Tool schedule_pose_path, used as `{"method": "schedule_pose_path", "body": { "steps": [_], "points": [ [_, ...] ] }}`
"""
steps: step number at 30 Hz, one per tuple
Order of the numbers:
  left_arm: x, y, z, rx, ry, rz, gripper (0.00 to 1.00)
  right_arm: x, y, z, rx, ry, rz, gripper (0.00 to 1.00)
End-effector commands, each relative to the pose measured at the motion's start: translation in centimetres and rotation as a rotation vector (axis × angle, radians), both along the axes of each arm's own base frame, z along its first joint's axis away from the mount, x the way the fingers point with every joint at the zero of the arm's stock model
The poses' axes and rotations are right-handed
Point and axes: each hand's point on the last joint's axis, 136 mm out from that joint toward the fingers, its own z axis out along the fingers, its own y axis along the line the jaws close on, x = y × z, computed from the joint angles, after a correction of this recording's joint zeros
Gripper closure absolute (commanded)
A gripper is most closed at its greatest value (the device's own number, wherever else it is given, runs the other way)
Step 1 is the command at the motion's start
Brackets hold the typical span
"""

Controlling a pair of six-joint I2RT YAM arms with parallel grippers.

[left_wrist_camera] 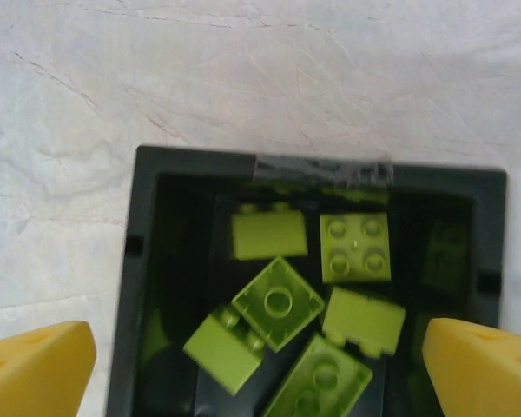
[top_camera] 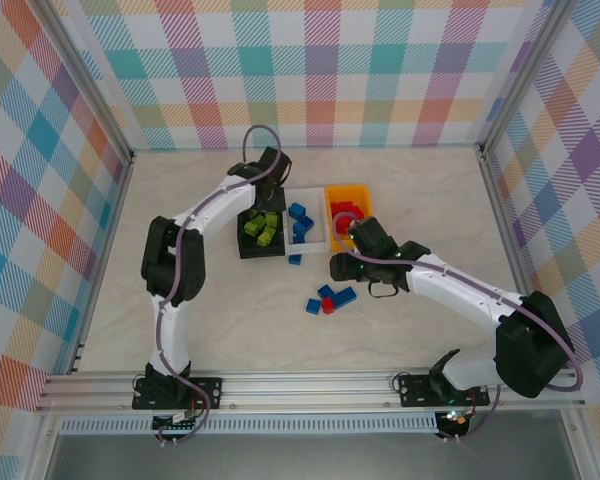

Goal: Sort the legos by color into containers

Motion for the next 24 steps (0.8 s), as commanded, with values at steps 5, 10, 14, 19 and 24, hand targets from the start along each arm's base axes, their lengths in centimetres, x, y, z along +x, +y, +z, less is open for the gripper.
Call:
{"method": "schedule_pose_path", "body": {
  "steps": [5, 10, 14, 19, 24],
  "points": [
    [-8.3, -3.1, 9.5, -0.272, -0.208, -0.097, 0.00, -3.1, 3.7, -2.4, -0.037, 0.069, 0.176, 0.36],
    [-15.0, -2.1, 7.9, -0.390, -0.208, -0.107, 0.00, -0.7, 2.5, -3.2, -0.110, 0.001, 0.067, 0.38],
    [-18.2, -0.3, 6.7, -0.402, -0.191, -0.093, 0.00, 2.0, 2.0, -3.8, -0.105, 0.007, -0.008, 0.52],
    [-20.6, 1.5, 5.8, -0.388, -0.171, -0.076, 0.00, 3.9, 0.5, -6.5, -0.207, 0.076, -0.048, 0.69],
    [-21.3, 2.4, 5.8, -0.379, -0.186, -0.071, 0.00, 1.4, -0.4, -8.3, -0.258, 0.161, -0.018, 0.76]
  ]
}}
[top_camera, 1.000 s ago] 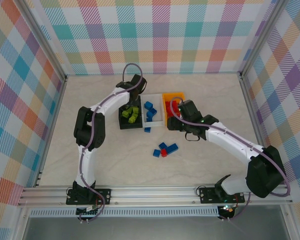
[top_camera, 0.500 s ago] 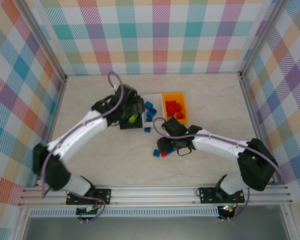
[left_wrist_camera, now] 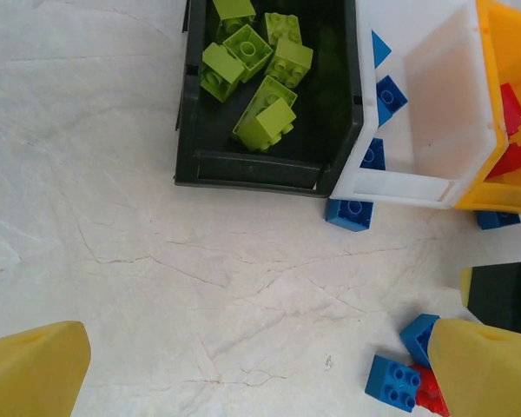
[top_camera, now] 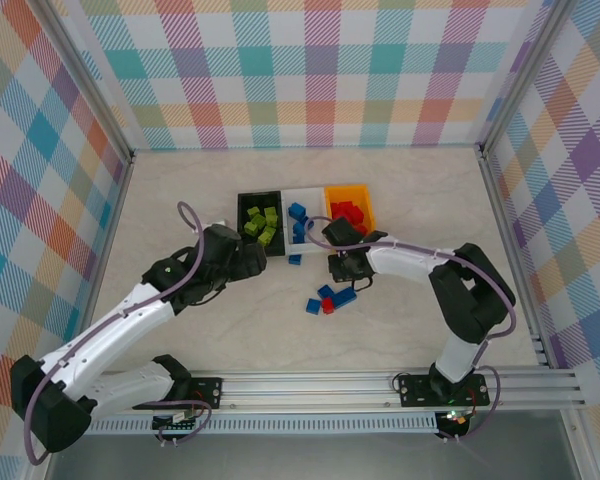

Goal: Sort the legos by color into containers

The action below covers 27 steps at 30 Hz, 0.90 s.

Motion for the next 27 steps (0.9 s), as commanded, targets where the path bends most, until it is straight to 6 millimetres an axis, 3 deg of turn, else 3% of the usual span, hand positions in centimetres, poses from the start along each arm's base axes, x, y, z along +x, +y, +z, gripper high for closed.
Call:
{"method": "schedule_pose_path", "body": {
  "steps": [1, 8, 11, 13, 16, 19, 22, 27],
  "points": [
    [-0.8, 0.8, -0.2, 0.011, 0.002, 0.019, 0.00, -3.1, -0.7, -0.5, -0.039, 0.067, 0.046, 0.77],
    [-1.1, 1.3, -0.9, 0.034, 0.010, 0.020, 0.00, -12.7, -2.0, -0.9, -0.088, 0.195, 0.100, 0.78],
    [-1.3, 1.5, -1.1, 0.039, 0.013, 0.018, 0.00, -15.0, -2.1, 0.5, -0.077, 0.195, 0.111, 0.77],
    [-1.4, 1.5, -1.2, 0.044, 0.017, 0.015, 0.00, -15.4, -1.9, 1.4, -0.051, 0.177, 0.132, 0.66],
    [-1.5, 1.7, -1.3, 0.052, 0.019, 0.020, 0.00, -15.5, -2.2, 2.3, -0.059, 0.168, 0.154, 0.36],
    [-1.6, 1.8, -1.2, 0.049, 0.018, 0.019, 0.00, -16.2, -2.4, 2.2, -0.071, 0.206, 0.141, 0.26],
    [-1.7, 2.1, -1.2, 0.057, 0.011, 0.026, 0.00, -17.0, -2.1, 1.2, -0.056, 0.223, 0.135, 0.04],
    [-1.7, 2.2, -1.7, 0.063, 0.015, 0.032, 0.00, -16.9, -0.5, 0.8, -0.031, 0.183, 0.124, 0.00]
  ]
}}
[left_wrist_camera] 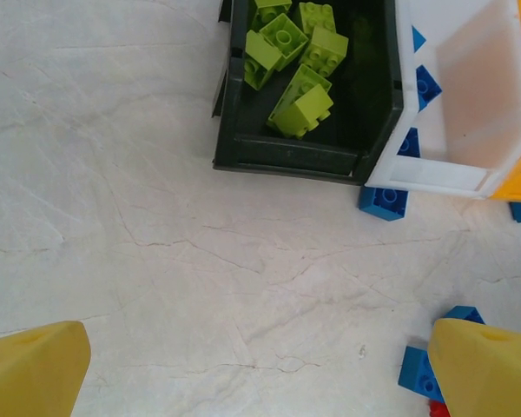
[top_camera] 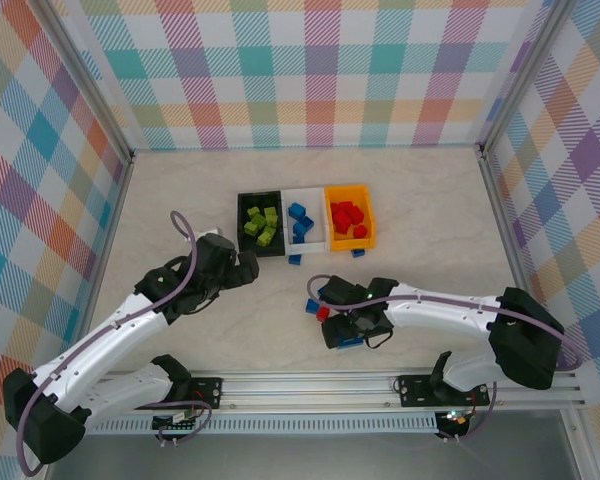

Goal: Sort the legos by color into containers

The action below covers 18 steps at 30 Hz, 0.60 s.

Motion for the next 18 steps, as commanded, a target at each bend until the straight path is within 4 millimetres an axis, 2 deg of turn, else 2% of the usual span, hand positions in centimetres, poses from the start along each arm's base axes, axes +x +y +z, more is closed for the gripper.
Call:
{"method": "schedule_pose_path", "body": {
  "steps": [1, 6, 11, 15, 18],
  "points": [
    [-0.5, 0.5, -0.6, 0.025, 0.013, 0.010, 0.00, 0.0, 0.5, -0.6, -0.002, -0.005, -0.050, 0.00],
    [-0.5, 0.8, -0.3, 0.034, 0.004, 0.015, 0.00, 0.2, -0.4, -2.3, -0.068, -0.011, -0.082, 0.01],
    [-0.7, 1.1, -0.5, 0.046, 0.007, 0.020, 0.00, 0.0, 0.5, -3.5, -0.059, 0.013, -0.071, 0.10],
    [-0.6, 1.2, -0.6, 0.048, 0.009, 0.023, 0.00, 0.2, 1.0, -2.8, -0.034, -0.003, -0.060, 0.23],
    [-0.6, 1.0, -0.6, 0.041, 0.010, 0.021, 0.00, 1.0, 1.1, -1.3, -0.016, -0.049, -0.054, 0.36]
  ]
}}
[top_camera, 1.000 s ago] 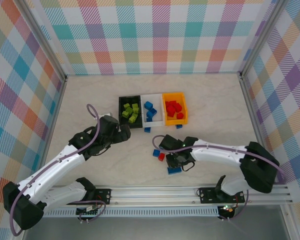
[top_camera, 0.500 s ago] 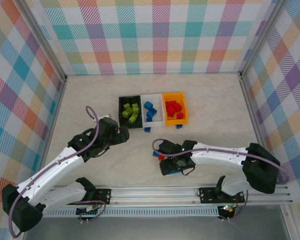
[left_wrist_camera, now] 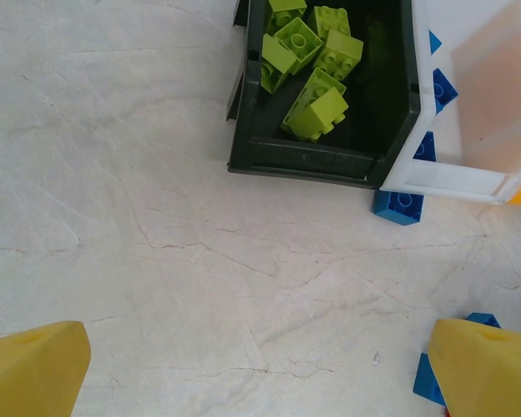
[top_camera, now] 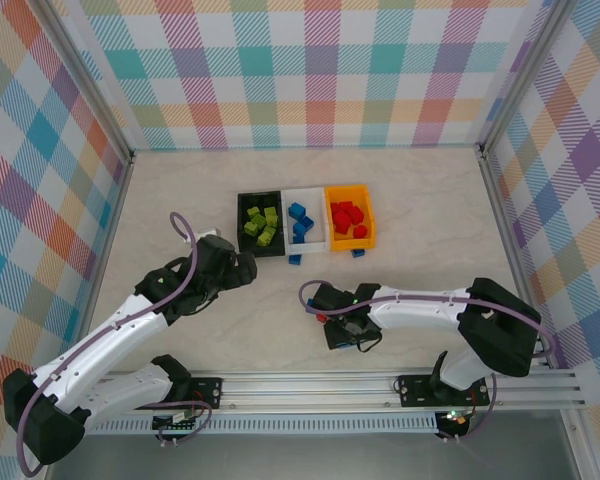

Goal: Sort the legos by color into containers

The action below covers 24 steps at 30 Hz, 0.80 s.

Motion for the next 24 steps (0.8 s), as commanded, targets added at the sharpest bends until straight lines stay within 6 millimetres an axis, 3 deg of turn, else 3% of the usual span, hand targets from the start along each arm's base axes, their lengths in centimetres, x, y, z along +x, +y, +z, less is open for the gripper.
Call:
{"method": "schedule_pose_path", "body": {
  "steps": [1, 4, 6, 10, 13, 16, 20, 24],
  "points": [
    [-0.6, 0.5, -0.4, 0.020, 0.016, 0.006, 0.00, 1.0, 0.7, 2.2, 0.037, -0.066, 0.009, 0.39],
    [-0.6, 0.4, -0.2, 0.015, 0.015, 0.000, 0.00, 2.8, 0.8, 4.9, 0.070, -0.132, 0.011, 0.42],
    [-0.7, 0.4, -0.2, 0.016, 0.016, -0.001, 0.00, 5.1, 0.8, 7.4, 0.114, -0.192, 0.003, 0.42],
    [-0.8, 0.3, -0.5, 0.008, 0.022, -0.005, 0.00, 12.2, 1.1, 12.7, 0.205, -0.338, -0.038, 0.44],
    [-1.1, 0.2, -0.8, -0.011, 0.026, -0.005, 0.00, 17.7, 2.1, 15.1, 0.251, -0.405, -0.069, 0.44],
    [-1.3, 0.3, -1.2, -0.017, 0.035, 0.003, 0.00, 22.2, 4.3, 15.1, 0.254, -0.410, -0.055, 0.45],
    [-1.7, 0.4, -1.6, -0.018, 0.047, 0.002, 0.00, 26.9, 7.7, 14.7, 0.252, -0.420, -0.022, 0.44],
    [-2.0, 0.2, -2.1, -0.031, 0.066, -0.009, 0.00, 30.4, 9.0, 12.9, 0.232, -0.390, -0.062, 0.41]
  ]
}}
